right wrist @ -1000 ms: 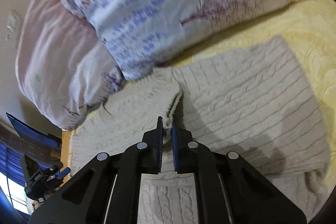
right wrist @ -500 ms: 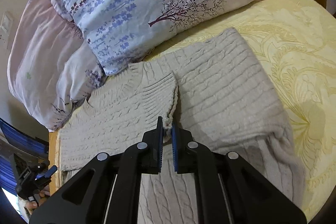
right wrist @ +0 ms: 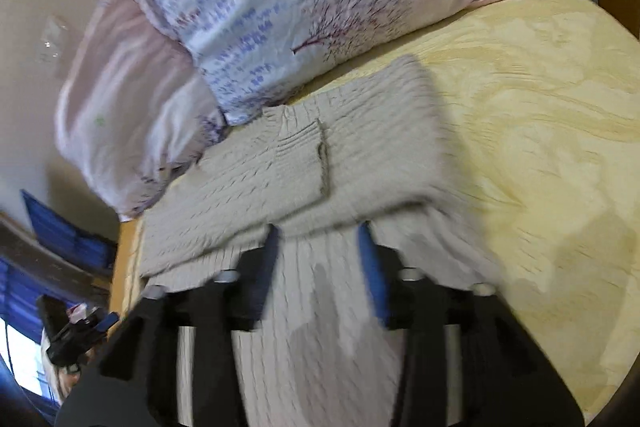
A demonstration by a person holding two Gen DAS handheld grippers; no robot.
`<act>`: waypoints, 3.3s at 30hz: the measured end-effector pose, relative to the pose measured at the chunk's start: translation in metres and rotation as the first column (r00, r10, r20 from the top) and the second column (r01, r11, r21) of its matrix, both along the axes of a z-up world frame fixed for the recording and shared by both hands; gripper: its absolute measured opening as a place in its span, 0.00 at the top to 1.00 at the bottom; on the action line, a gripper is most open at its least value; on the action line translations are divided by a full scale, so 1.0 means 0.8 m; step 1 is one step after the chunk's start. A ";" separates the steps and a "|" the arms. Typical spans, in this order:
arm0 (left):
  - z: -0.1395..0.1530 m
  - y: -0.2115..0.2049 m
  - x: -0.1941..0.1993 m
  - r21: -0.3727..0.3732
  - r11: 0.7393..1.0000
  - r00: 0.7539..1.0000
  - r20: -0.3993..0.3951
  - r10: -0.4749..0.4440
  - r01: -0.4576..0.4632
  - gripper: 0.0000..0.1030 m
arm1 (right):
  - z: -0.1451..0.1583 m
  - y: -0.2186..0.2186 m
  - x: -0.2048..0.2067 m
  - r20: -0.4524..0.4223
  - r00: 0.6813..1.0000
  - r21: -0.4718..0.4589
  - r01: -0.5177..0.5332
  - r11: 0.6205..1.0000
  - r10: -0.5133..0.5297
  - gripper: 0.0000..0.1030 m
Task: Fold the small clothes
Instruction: 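Grasp the sweater hem with both grippers and lift it toward the collar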
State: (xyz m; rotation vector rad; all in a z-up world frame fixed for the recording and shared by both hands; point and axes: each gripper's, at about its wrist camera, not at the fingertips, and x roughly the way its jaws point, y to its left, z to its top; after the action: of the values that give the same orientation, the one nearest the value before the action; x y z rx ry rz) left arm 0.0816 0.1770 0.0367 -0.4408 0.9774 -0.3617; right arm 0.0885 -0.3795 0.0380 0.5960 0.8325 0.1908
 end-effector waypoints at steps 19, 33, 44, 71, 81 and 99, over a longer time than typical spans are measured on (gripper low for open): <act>-0.031 -0.019 -0.159 -0.111 0.977 0.983 0.020 -0.180 0.181 0.41 | -0.074 -0.050 -0.227 -0.057 0.972 0.164 -0.216 0.962 0.228 0.25; -0.100 -0.040 -0.159 -0.108 0.949 0.942 -0.130 -0.308 0.296 0.41 | -0.137 -0.027 -0.205 -0.035 0.938 0.347 -0.313 0.884 0.346 0.41; -0.101 -0.038 -0.151 -0.248 0.925 0.937 -0.128 -0.325 0.288 0.91 | -0.092 -0.005 -0.217 0.058 0.884 0.208 -0.466 0.860 0.465 0.89; 0.034 -0.021 0.020 -0.140 0.983 0.988 0.109 -0.106 0.121 1.00 | 0.024 -0.027 -0.144 0.055 0.945 -0.004 -0.324 0.946 0.324 0.52; 0.026 -0.019 -0.107 -0.131 0.939 0.941 0.162 -0.296 0.318 0.38 | -0.092 -0.068 -0.218 -0.170 0.929 0.243 -0.283 0.928 0.328 0.24; -0.095 -0.002 -0.157 -0.172 0.947 0.958 -0.048 -0.282 0.270 0.28 | -0.086 -0.028 -0.207 0.122 0.875 0.370 -0.479 0.796 0.469 0.92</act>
State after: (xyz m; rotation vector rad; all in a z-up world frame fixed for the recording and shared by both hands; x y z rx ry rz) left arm -0.0437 0.1757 -0.0397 -0.4690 1.0872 -0.6879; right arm -0.0773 -0.4020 -0.0309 0.7469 0.9173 0.8436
